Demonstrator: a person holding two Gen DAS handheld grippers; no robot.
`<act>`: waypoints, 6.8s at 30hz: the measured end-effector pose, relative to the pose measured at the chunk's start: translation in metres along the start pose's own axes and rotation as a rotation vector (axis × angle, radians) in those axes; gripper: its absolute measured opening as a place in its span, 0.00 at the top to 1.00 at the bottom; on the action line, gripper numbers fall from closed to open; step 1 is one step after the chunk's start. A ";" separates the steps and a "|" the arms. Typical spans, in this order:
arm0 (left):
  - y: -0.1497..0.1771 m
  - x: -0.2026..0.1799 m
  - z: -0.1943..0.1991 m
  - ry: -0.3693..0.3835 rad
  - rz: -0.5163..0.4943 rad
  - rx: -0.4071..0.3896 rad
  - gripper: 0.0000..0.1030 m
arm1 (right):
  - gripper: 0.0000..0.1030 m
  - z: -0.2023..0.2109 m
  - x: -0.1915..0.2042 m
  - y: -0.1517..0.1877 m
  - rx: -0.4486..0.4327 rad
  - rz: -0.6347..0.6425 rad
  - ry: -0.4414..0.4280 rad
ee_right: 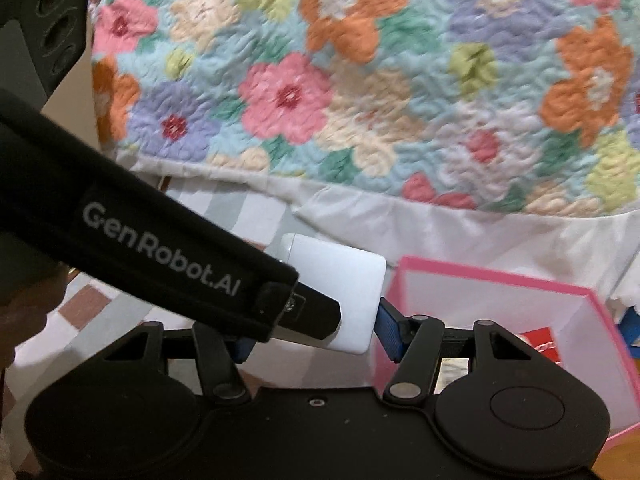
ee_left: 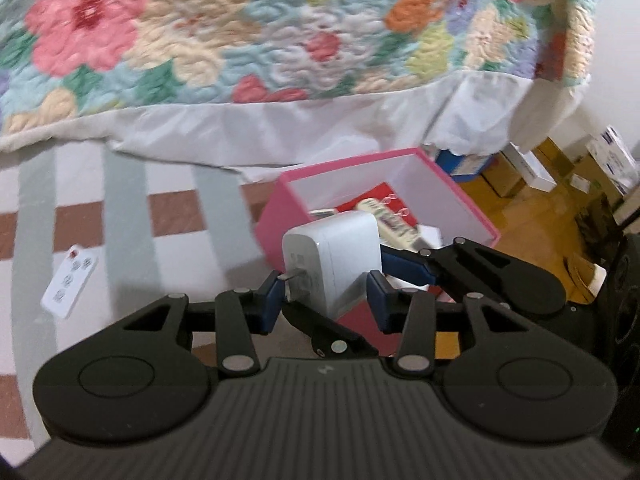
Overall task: Organize rigid objects
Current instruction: 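Carry the white charger with the left gripper into the pink box and open, then lower the left gripper onto the small white remote and close on it, then carry the small white remote with the left gripper into the pink box and open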
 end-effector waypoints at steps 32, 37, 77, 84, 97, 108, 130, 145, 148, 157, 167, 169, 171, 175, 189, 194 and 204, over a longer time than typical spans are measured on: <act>-0.021 -0.101 -0.276 0.077 0.163 0.282 0.64 | 0.38 -0.082 -0.256 0.083 0.339 -0.365 0.153; -0.006 -0.100 -0.298 0.033 0.191 0.293 0.62 | 0.38 -0.092 -0.266 0.104 0.397 -0.407 0.205; -0.028 0.044 0.027 -0.197 -0.082 0.131 0.50 | 0.32 0.016 0.025 -0.024 0.190 -0.134 -0.289; -0.008 0.126 0.024 -0.277 -0.009 0.167 0.49 | 0.31 -0.042 0.080 -0.003 0.215 -0.048 -0.394; 0.039 0.231 -0.021 -0.416 0.038 0.065 0.49 | 0.31 -0.158 0.106 0.054 0.323 -0.174 -0.378; 0.057 0.265 -0.048 -0.455 0.038 0.039 0.46 | 0.31 -0.181 0.124 0.069 0.281 -0.091 -0.355; 0.068 0.254 -0.048 -0.224 0.452 0.142 0.80 | 0.46 -0.203 0.132 0.075 0.304 0.070 -0.238; 0.083 0.219 -0.043 -0.182 0.458 0.144 0.72 | 0.56 -0.156 0.104 0.085 0.364 -0.229 -0.204; 0.084 0.212 -0.044 -0.175 0.451 0.149 0.72 | 0.56 -0.149 0.101 0.088 0.355 -0.243 -0.212; 0.078 0.184 -0.030 -0.184 0.392 0.143 0.88 | 0.56 -0.127 0.092 0.077 0.297 -0.211 -0.211; 0.047 0.115 0.009 -0.162 0.222 0.065 0.87 | 0.56 -0.070 0.080 0.036 0.221 -0.124 -0.188; 0.041 0.101 0.013 -0.151 0.266 0.051 0.87 | 0.56 -0.057 0.074 0.027 0.212 -0.090 -0.170; 0.034 0.084 0.016 -0.135 0.254 0.049 0.87 | 0.56 -0.043 0.065 0.018 0.196 -0.076 -0.154; 0.014 0.046 0.019 -0.086 0.217 0.031 0.87 | 0.56 -0.016 0.042 -0.002 0.160 -0.086 -0.116; -0.016 -0.042 -0.048 -0.044 0.119 0.141 0.87 | 0.56 0.010 -0.047 0.004 0.180 -0.277 0.053; -0.006 -0.052 -0.086 -0.034 0.123 0.201 0.87 | 0.56 0.000 -0.077 0.026 0.224 -0.348 0.100; 0.017 -0.059 -0.133 -0.094 0.093 0.266 0.87 | 0.56 -0.018 -0.110 0.065 0.304 -0.380 0.144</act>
Point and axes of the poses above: each gripper's, at about its wrist camera, not at the fingertips, and z roughly against the way its jaws point, x to its left, y to its underside, the point moved 8 cm from there along -z, roughly the way its jaws point, and after that the axes turned 14 degrees about -x, right-handed, at the moved point
